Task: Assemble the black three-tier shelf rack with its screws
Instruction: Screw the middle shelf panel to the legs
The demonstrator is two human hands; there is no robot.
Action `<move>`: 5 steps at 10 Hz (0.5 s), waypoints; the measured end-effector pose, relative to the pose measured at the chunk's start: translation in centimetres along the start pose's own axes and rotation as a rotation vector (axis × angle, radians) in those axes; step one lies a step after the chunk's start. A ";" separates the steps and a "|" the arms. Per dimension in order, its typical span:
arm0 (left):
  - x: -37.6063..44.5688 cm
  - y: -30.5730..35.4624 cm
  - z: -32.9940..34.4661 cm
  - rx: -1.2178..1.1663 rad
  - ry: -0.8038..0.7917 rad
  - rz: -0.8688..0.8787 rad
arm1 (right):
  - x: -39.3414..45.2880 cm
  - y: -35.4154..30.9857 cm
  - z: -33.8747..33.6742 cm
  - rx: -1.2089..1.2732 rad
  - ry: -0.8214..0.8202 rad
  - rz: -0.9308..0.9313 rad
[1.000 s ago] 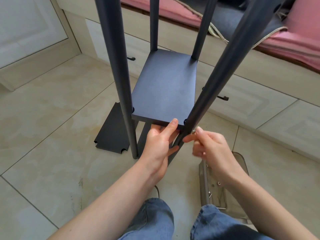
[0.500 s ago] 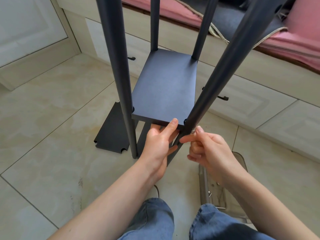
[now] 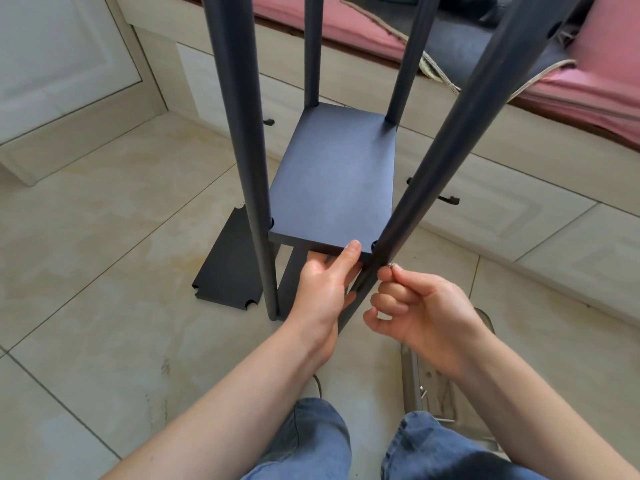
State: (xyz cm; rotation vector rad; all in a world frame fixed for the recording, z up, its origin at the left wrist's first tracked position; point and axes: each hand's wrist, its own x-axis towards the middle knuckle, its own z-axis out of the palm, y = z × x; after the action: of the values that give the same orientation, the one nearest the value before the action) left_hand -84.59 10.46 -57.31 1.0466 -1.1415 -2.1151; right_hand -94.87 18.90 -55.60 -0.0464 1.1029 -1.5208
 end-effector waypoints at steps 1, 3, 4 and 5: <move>0.1 0.1 -0.1 -0.020 0.000 -0.007 | 0.2 0.4 -0.5 -0.292 0.089 -0.147; 0.1 -0.1 0.0 -0.045 -0.008 -0.008 | 0.7 1.1 -2.0 -1.547 0.265 -0.859; 0.0 -0.1 0.0 -0.026 -0.003 0.000 | 0.8 1.2 -1.4 -1.365 0.233 -0.718; 0.0 0.0 0.1 0.000 -0.007 0.006 | 0.7 0.5 -0.3 -0.104 0.010 -0.103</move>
State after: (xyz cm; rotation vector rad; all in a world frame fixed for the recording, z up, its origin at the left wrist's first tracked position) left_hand -84.63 10.55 -57.30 1.0357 -1.1466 -2.1152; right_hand -94.83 18.60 -56.46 -0.1694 1.2024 -1.5548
